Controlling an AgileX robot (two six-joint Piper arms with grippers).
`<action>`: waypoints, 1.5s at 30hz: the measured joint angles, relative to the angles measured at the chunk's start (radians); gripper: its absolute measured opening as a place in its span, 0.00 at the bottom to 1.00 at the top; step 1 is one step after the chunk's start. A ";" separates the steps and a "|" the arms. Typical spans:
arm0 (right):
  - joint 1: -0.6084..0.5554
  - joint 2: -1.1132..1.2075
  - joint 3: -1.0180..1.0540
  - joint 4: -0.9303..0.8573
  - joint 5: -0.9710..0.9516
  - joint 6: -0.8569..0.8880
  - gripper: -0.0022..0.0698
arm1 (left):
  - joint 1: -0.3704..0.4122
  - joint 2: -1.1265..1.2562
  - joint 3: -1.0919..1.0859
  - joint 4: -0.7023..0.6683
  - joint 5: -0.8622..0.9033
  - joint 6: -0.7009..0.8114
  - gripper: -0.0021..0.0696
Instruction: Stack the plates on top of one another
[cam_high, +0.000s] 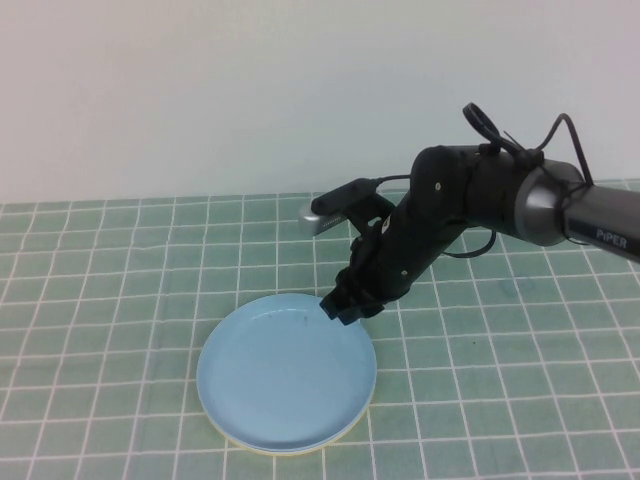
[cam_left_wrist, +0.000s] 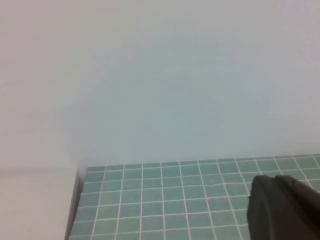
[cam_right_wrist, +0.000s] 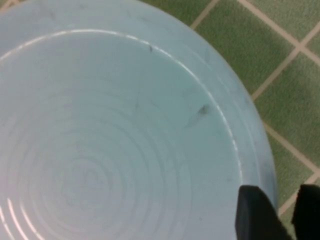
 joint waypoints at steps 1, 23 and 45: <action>0.000 0.000 0.000 0.000 0.000 0.007 0.29 | 0.000 -0.004 0.000 -0.002 0.004 0.000 0.03; 0.001 -0.428 0.000 -0.013 0.085 0.022 0.04 | 0.011 -0.163 0.432 -0.187 -0.302 0.009 0.03; 0.001 -0.587 0.000 0.082 0.225 0.036 0.03 | 0.274 -0.163 0.441 -0.190 -0.302 0.011 0.03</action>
